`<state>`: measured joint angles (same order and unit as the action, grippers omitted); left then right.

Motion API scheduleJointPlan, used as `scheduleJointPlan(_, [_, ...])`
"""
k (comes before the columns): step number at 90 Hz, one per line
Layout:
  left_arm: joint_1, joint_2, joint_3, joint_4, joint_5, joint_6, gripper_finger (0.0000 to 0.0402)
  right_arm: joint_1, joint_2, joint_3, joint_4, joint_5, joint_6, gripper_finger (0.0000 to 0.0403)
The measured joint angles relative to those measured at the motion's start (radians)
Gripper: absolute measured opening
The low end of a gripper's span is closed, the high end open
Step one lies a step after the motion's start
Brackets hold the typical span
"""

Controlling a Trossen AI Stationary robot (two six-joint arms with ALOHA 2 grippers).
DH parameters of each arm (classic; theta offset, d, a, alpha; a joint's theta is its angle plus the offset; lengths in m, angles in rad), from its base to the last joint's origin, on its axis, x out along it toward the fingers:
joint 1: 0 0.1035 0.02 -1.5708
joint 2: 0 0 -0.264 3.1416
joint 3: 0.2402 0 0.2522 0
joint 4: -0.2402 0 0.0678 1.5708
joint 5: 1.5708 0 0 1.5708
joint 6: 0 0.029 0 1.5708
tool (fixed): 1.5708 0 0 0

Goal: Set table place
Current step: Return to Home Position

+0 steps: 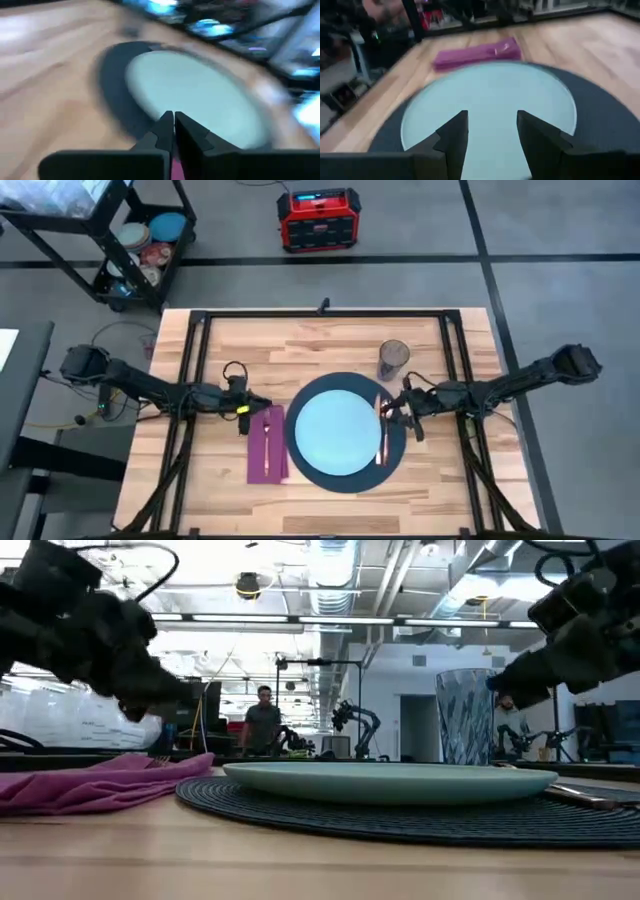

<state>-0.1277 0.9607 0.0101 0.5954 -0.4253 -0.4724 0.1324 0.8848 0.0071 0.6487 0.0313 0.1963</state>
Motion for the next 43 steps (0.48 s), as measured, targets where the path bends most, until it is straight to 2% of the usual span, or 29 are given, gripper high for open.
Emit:
scheduleJointPlan(3, [0.006, 0.0, -0.001, -0.074, -0.068, -0.011, 0.0, -0.006, 0.001, 0.001, -0.001, 0.001, 0.03, 0.0157])
scheduleJointPlan(6, [0.009, 0.001, -0.001, -0.147, -0.095, -0.022, 0.0, -0.015, 0.001, 0.002, -0.008, 0.001, 0.06, 0.0157])
scheduleJointPlan(13, [0.01, 0.0, -0.001, -0.301, -0.09, -0.057, 0.0, -0.027, 0.003, 0.005, -0.021, 0.001, 0.12, 0.0157])
scheduleJointPlan(20, [0.009, 0.002, -0.002, -0.442, -0.064, -0.259, 0.0, -0.038, 0.005, 0.006, -0.029, 0.0, 0.141, 0.0157])
scheduleJointPlan(29, [0.009, 0.009, -0.002, -0.496, -0.053, -0.451, 0.0, -0.043, 0.004, 0.006, -0.049, -0.001, 0.161, 0.0157])
scheduleJointPlan(43, [0.009, 0.014, -0.003, -0.429, -0.046, -0.51, 0.0, -0.043, 0.005, 0.007, -0.083, -0.002, 0.18, 0.0157])
